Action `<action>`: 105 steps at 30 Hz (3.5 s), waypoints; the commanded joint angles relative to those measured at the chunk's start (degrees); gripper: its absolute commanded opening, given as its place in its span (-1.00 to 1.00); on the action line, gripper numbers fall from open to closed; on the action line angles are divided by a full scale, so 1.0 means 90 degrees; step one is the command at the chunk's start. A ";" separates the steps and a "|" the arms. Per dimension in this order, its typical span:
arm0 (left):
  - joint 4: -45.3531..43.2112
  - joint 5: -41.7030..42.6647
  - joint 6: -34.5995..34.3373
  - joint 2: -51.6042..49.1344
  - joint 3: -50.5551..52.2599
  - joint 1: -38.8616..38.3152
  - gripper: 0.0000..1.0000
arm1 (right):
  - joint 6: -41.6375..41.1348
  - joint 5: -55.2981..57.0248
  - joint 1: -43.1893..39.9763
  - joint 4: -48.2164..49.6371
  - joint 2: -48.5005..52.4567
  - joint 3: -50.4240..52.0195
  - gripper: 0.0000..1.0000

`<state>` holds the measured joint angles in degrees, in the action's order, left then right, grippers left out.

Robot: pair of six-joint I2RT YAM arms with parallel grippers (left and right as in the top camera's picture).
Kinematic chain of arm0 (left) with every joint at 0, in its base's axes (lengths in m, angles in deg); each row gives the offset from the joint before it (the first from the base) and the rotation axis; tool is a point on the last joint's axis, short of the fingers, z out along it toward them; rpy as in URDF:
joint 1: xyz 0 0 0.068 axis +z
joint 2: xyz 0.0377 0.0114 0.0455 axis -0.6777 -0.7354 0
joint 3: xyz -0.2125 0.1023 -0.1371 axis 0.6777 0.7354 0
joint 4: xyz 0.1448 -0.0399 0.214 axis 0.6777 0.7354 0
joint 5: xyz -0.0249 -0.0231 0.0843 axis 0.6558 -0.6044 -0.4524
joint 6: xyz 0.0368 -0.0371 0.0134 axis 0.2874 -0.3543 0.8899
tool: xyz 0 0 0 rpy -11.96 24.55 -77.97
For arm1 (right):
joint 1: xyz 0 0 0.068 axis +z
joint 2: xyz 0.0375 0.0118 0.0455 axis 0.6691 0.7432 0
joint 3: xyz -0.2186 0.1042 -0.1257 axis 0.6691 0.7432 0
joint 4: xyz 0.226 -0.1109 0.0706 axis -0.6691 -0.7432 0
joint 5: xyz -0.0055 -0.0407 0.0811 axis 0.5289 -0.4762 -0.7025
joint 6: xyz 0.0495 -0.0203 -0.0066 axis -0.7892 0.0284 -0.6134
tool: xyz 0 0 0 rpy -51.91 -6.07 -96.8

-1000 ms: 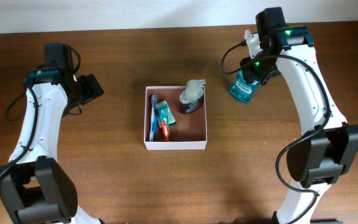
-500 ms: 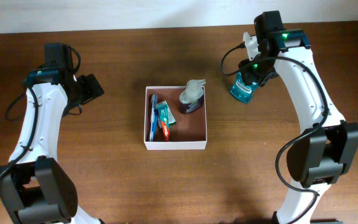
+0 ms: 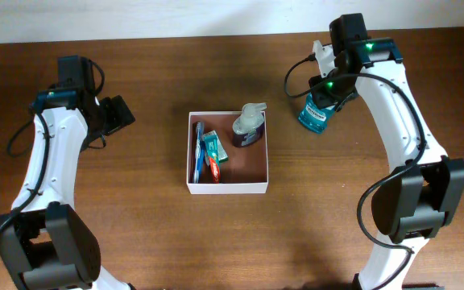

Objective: Pack container
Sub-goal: 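Close right gripper on the Listerine bottle cap, then lift the Listerine bottle and carry it over the pink box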

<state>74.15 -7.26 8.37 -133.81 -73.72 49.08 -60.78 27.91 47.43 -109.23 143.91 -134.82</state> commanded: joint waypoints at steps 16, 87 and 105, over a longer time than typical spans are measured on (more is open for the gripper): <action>0.0005 -0.0049 0.0034 0.0143 -0.0087 0.0019 0.99 | 0.0063 -0.0151 -0.0029 0.0070 0.0036 0.0041 -0.19; 0.0005 -0.0049 0.0034 0.0143 -0.0087 0.0019 0.99 | -0.1775 -0.0605 0.0403 -0.1914 -0.2137 -0.0010 -0.46; 0.0005 -0.0049 0.0034 0.0143 -0.0087 0.0019 0.99 | -0.3317 -0.0189 0.2540 -0.1829 -0.2229 -0.0010 -0.46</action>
<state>74.17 -7.26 8.37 -133.81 -73.72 49.08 -86.79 25.07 68.61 -126.56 125.44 -134.56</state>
